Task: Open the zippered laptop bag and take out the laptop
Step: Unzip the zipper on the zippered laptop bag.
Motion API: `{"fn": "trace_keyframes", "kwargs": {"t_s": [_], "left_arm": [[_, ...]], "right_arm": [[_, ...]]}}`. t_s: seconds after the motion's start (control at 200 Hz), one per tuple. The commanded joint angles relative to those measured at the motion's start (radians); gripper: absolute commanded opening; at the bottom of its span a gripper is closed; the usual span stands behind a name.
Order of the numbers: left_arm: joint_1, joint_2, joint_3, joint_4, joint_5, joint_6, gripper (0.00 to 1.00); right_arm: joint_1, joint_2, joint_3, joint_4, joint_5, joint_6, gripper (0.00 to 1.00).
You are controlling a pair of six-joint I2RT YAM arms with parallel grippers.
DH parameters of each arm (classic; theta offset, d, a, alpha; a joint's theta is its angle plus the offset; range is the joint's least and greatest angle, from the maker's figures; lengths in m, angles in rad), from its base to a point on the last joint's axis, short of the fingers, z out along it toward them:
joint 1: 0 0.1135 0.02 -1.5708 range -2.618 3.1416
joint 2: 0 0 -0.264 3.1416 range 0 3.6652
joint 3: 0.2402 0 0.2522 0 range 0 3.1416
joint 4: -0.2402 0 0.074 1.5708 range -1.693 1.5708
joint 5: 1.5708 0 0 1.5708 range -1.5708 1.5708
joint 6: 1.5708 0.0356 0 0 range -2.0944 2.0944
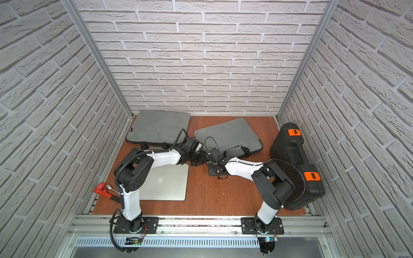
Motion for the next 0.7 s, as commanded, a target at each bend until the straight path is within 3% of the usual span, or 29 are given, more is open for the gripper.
{"fn": "trace_keyframes", "kwargs": {"t_s": [0.0, 0.315, 0.595, 0.695], "left_arm": [[-0.005, 0.021, -0.009, 0.097, 0.031, -0.046, 0.49], [-0.026, 0.043, -0.020, 0.091, 0.066, -0.066, 0.37], [-0.019, 0.059, -0.018, 0.079, 0.054, -0.072, 0.01], [-0.010, 0.053, -0.024, 0.075, 0.039, -0.071, 0.00]], "right_arm": [[-0.001, -0.028, 0.007, 0.005, -0.042, -0.011, 0.06], [-0.019, -0.030, 0.005, 0.048, -0.076, -0.001, 0.06], [-0.043, -0.049, -0.006, 0.016, -0.073, -0.016, 0.06], [-0.068, -0.067, -0.025, -0.023, -0.066, -0.036, 0.06]]}}
